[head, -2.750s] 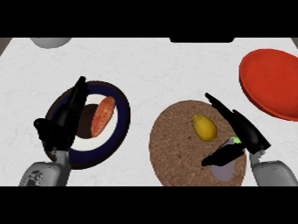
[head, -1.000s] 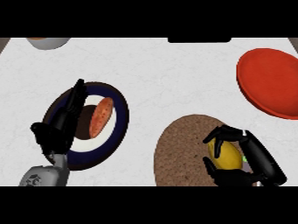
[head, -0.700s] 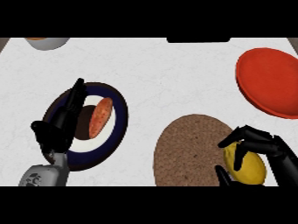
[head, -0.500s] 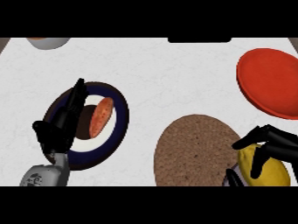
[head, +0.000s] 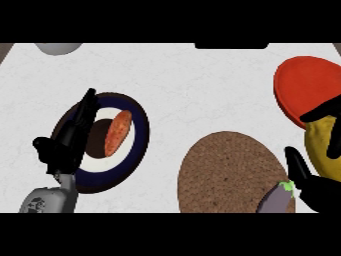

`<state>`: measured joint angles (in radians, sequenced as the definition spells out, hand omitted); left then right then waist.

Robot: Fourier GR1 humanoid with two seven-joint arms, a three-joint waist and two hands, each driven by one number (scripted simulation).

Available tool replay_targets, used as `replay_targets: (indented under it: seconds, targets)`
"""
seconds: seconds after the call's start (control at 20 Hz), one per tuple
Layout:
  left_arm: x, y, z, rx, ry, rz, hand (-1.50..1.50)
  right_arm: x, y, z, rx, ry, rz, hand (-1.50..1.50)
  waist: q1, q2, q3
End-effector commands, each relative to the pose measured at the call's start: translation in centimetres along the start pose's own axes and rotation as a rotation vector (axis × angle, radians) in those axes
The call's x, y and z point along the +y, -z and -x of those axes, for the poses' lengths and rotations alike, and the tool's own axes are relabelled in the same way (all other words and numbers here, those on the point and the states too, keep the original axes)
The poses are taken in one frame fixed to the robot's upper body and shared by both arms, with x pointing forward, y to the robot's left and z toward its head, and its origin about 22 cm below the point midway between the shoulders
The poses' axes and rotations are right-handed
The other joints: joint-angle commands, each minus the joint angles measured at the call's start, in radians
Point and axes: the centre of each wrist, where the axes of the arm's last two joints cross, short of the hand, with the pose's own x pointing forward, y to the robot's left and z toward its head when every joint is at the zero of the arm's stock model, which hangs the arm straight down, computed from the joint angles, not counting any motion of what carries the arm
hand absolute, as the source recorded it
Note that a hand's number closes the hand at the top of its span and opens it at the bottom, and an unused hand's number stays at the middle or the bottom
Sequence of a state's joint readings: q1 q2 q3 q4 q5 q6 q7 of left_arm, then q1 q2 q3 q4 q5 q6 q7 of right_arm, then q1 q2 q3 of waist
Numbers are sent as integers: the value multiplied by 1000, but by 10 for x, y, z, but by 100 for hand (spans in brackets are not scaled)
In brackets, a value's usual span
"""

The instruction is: Pick the lemon from the placemat and place it in the bowl

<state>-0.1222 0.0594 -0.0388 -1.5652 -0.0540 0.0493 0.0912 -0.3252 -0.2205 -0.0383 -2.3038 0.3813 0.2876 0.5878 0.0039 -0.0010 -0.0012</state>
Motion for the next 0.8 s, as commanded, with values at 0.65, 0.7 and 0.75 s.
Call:
replay_targets:
  seconds: [0.65,0.7,0.75]
  targets:
    - [-10,5,-11,-17,-6,16,0,-54,101,57,210,-395,63,150,12,6,1]
    - [-19,5,-2,-6,-3,23,0,-49,103,69,202,-414,67,150,10,7,1]
    - [-5,9,5,-19,-9,14,0,-44,115,65,204,-414,71,150,9,6,1]
